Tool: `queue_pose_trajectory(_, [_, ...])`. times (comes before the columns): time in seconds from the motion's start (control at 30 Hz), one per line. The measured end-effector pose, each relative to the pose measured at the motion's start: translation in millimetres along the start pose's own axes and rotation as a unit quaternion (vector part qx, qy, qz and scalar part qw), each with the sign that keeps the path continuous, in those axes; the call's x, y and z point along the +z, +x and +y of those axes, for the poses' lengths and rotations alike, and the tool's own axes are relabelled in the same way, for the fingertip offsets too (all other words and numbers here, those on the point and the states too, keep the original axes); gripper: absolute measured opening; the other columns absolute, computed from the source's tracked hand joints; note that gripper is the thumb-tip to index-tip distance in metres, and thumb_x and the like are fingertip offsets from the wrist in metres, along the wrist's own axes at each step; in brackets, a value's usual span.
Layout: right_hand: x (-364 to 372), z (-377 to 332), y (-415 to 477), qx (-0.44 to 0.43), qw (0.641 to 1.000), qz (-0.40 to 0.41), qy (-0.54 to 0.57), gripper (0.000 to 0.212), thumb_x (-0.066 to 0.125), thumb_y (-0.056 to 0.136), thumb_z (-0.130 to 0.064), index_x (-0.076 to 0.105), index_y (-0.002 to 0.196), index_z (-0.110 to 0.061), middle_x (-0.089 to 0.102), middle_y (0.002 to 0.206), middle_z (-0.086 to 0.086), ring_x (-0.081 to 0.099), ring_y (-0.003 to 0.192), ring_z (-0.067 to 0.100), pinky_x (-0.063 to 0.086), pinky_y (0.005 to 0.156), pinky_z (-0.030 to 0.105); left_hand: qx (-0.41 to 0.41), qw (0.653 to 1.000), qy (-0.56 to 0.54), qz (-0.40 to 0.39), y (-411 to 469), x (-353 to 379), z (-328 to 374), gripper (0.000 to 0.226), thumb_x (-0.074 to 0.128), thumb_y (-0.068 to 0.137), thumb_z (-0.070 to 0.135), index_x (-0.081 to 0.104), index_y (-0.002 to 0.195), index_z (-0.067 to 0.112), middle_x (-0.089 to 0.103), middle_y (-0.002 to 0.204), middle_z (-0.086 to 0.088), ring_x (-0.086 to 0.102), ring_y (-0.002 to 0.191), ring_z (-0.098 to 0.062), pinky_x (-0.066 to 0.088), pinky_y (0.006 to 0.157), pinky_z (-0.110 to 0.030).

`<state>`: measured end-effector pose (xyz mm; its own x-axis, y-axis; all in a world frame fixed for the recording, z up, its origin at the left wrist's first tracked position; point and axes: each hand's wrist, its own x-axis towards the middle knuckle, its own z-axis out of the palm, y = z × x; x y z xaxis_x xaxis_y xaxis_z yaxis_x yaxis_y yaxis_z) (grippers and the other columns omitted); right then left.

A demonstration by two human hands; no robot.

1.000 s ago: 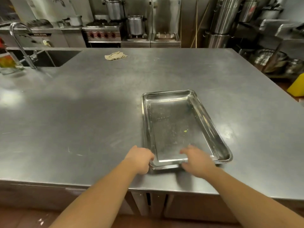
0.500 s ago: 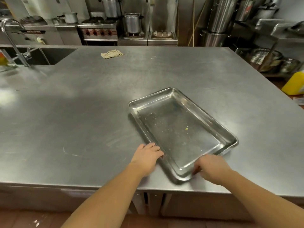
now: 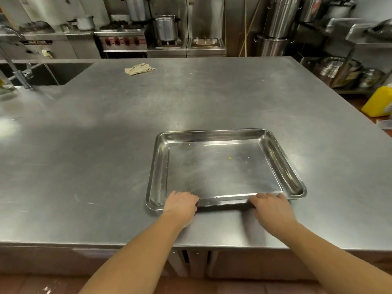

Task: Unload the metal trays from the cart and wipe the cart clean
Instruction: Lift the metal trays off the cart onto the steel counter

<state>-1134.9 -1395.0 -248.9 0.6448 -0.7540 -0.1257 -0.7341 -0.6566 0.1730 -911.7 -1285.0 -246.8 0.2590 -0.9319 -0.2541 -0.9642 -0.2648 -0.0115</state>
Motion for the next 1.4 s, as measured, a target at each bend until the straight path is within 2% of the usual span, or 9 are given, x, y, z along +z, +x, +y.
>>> queue_pose_trajectory(0.07, [1, 10, 2, 0.012, 1.000, 0.007, 0.022, 0.031, 0.044, 0.092, -0.024, 0.054, 0.119, -0.036, 0.059, 0.120, -0.014, 0.054, 0.113, 0.015, 0.036, 0.090, 0.032, 0.007, 1.000, 0.001, -0.011, -3, 0, 3, 0.024, 0.042, 0.100, 0.025, 0.060, 0.113, 0.019, 0.063, 0.113, -0.008, 0.059, 0.105, -0.031, 0.039, 0.075, -0.032])
queue_pose_trajectory(0.13, [-1, 11, 6, 0.022, 0.999, 0.005, 0.044, 0.030, 0.044, 0.093, -0.024, 0.056, 0.117, -0.036, 0.060, 0.116, -0.013, 0.056, 0.110, 0.016, 0.039, 0.087, 0.031, 0.007, 1.000, 0.001, -0.014, -3, 1, 5, 0.023, 0.041, 0.100, 0.024, 0.060, 0.111, 0.018, 0.063, 0.113, -0.009, 0.059, 0.104, -0.033, 0.037, 0.070, -0.032])
queue_pose_trajectory(0.3, [-2, -6, 13, 0.017, 1.000, -0.016, -0.003, 0.023, 0.051, 0.092, -0.020, 0.063, 0.108, -0.029, 0.060, 0.108, -0.007, 0.061, 0.101, 0.018, 0.038, 0.074, 0.028, -0.013, 0.999, -0.027, -0.023, -3, 1, -7, 0.024, 0.041, 0.100, 0.021, 0.061, 0.112, 0.017, 0.064, 0.114, -0.010, 0.059, 0.105, -0.034, 0.044, 0.081, -0.035])
queue_pose_trajectory(0.4, [-5, -13, 15, 0.015, 0.999, -0.033, -0.017, 0.019, 0.053, 0.090, -0.017, 0.065, 0.103, -0.024, 0.062, 0.106, -0.004, 0.062, 0.098, 0.022, 0.034, 0.069, 0.028, -0.020, 0.999, -0.028, -0.028, -3, 2, -9, 0.026, 0.039, 0.101, 0.020, 0.061, 0.115, 0.016, 0.063, 0.116, -0.010, 0.059, 0.106, -0.033, 0.043, 0.079, -0.034])
queue_pose_trajectory(0.6, [-9, -14, 15, 0.023, 0.999, -0.041, -0.024, 0.019, 0.053, 0.091, -0.017, 0.065, 0.105, -0.022, 0.062, 0.109, -0.004, 0.062, 0.100, 0.022, 0.034, 0.069, 0.028, -0.028, 0.998, -0.041, -0.042, -2, 0, -8, 0.026, 0.040, 0.101, 0.018, 0.061, 0.116, 0.015, 0.064, 0.115, -0.010, 0.060, 0.105, -0.032, 0.046, 0.081, -0.036])
queue_pose_trajectory(0.77, [-9, -15, 16, 0.030, 0.998, -0.038, -0.039, 0.022, 0.051, 0.089, -0.010, 0.065, 0.101, -0.021, 0.062, 0.106, -0.004, 0.061, 0.098, 0.022, 0.033, 0.068, 0.027, -0.034, 0.998, -0.046, -0.041, -4, 0, -6, 0.027, 0.039, 0.100, 0.018, 0.061, 0.115, 0.016, 0.064, 0.114, -0.009, 0.059, 0.105, -0.032, 0.046, 0.080, -0.035])
queue_pose_trajectory(1.0, [-7, -13, 15, 0.042, 0.998, -0.035, -0.039, 0.024, 0.051, 0.087, -0.006, 0.066, 0.098, -0.021, 0.062, 0.103, -0.004, 0.061, 0.096, 0.021, 0.035, 0.067, 0.026, -0.028, 0.998, -0.038, -0.050, -4, -1, -4, 0.022, 0.040, 0.100, 0.018, 0.062, 0.106, 0.016, 0.065, 0.110, -0.010, 0.060, 0.101, -0.032, 0.043, 0.076, -0.034])
queue_pose_trajectory(1.23, [-6, -12, 13, 0.043, 0.998, -0.033, -0.036, 0.022, 0.058, 0.084, -0.008, 0.065, 0.097, -0.023, 0.061, 0.102, -0.005, 0.061, 0.094, 0.019, 0.034, 0.065, 0.025, -0.030, 0.997, -0.039, -0.054, -4, -1, -2, 0.024, 0.040, 0.100, 0.017, 0.062, 0.109, 0.015, 0.065, 0.110, -0.009, 0.060, 0.102, -0.031, 0.045, 0.078, -0.035])
queue_pose_trajectory(1.4, [-5, -14, 10, 0.040, 0.999, -0.020, -0.026, 0.027, 0.053, 0.086, -0.006, 0.064, 0.104, -0.023, 0.059, 0.105, -0.004, 0.058, 0.098, 0.020, 0.036, 0.068, 0.027, -0.041, 0.995, -0.077, -0.046, -5, 1, -3, 0.025, 0.044, 0.098, 0.022, 0.062, 0.114, 0.020, 0.064, 0.114, -0.006, 0.060, 0.104, -0.029, 0.044, 0.078, -0.034])
